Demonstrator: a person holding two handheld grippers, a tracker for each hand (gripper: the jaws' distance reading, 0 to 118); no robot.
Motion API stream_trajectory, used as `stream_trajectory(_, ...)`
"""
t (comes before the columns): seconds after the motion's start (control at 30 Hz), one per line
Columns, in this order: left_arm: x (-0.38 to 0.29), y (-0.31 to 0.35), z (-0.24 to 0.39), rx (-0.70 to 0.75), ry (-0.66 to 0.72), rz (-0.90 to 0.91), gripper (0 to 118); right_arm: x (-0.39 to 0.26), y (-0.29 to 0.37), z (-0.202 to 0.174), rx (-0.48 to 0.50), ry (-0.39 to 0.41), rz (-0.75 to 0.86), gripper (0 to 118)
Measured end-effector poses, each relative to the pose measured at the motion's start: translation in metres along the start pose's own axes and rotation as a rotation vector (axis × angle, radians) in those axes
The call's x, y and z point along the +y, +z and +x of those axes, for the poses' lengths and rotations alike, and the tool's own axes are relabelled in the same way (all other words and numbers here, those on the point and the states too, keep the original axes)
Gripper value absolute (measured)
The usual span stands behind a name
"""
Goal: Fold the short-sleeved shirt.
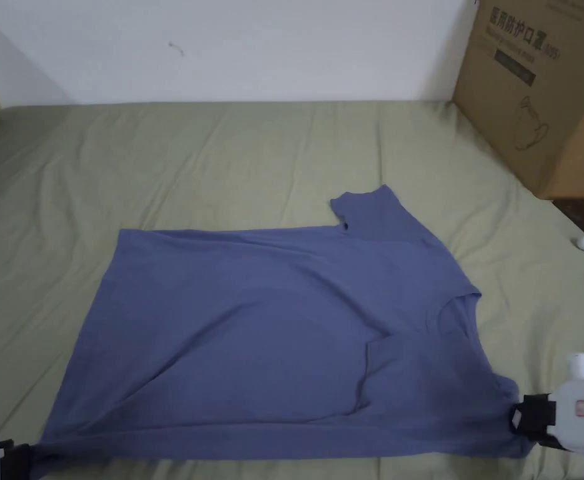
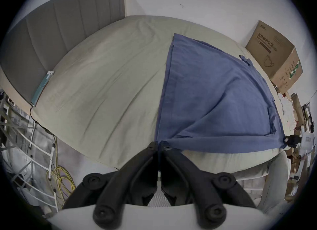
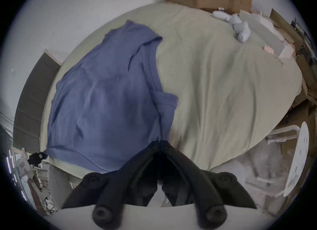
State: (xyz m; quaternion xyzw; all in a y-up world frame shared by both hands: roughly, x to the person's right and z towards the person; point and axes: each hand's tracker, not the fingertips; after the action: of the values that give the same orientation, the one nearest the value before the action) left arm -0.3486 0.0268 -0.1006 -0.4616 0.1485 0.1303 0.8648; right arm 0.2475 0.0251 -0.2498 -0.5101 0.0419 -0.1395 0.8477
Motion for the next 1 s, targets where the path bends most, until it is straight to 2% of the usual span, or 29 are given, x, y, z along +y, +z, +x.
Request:
stream_trajectory(0.03,0.006,0.001,0.002,0.010,-0.007,0.008,0,0.006,0.007,-0.003,0.024,0.015,0.024,1)
stream_trajectory(0.23,0.060,0.010,0.020,0.024,-0.103,0.098,1,0.062,0.017,-0.035,0.001,0.105,0.081,1)
stream_trajectory(0.4,0.119,-0.030,0.036,0.060,-0.183,0.099,0,0.116,-0.033,-0.048,-0.060,0.110,0.045,1)
stream_trajectory(0.57,0.143,-0.086,0.053,0.093,-0.255,0.070,2,0.136,-0.086,-0.058,-0.131,0.120,-0.029,1)
stream_trajectory(0.6,0.144,-0.094,0.054,0.097,-0.260,0.054,8,0.137,-0.092,-0.059,-0.131,0.112,-0.029,1)
stream_trajectory(0.63,0.144,-0.099,0.055,0.103,-0.265,0.042,24,0.136,-0.096,-0.058,-0.122,0.116,-0.028,1)
stream_trajectory(0.67,0.144,-0.104,0.054,0.114,-0.266,0.041,24,0.136,-0.098,-0.059,-0.121,0.120,-0.032,1)
stream_trajectory(0.7,0.142,-0.103,0.053,0.115,-0.256,0.036,31,0.136,-0.098,-0.060,-0.129,0.123,-0.036,2)
stream_trajectory(0.73,0.140,-0.100,0.051,0.120,-0.253,0.029,48,0.134,-0.094,-0.059,-0.128,0.118,-0.033,5)
stream_trajectory(0.77,0.137,-0.096,0.048,0.103,-0.210,0.033,83,0.133,-0.089,-0.057,-0.108,0.107,-0.029,27)
stream_trajectory(0.8,0.134,-0.088,0.045,0.068,-0.164,0.062,96,0.132,-0.080,-0.056,-0.055,0.095,-0.005,53)
stream_trajectory(0.83,0.132,-0.082,0.041,0.049,-0.147,0.066,98,0.131,-0.072,-0.055,-0.041,0.094,0.011,74)
stream_trajectory(0.93,0.118,-0.056,0.029,-0.029,-0.087,0.073,95,0.122,-0.042,-0.054,-0.023,0.124,0.082,76)
stream_trajectory(0.97,0.111,-0.046,0.025,-0.058,-0.069,0.086,82,0.116,-0.032,-0.055,-0.017,0.138,0.100,73)
stream_trajectory(1.0,0.103,-0.038,0.022,-0.085,-0.045,0.086,58,0.108,-0.023,-0.057,-0.015,0.153,0.120,61)
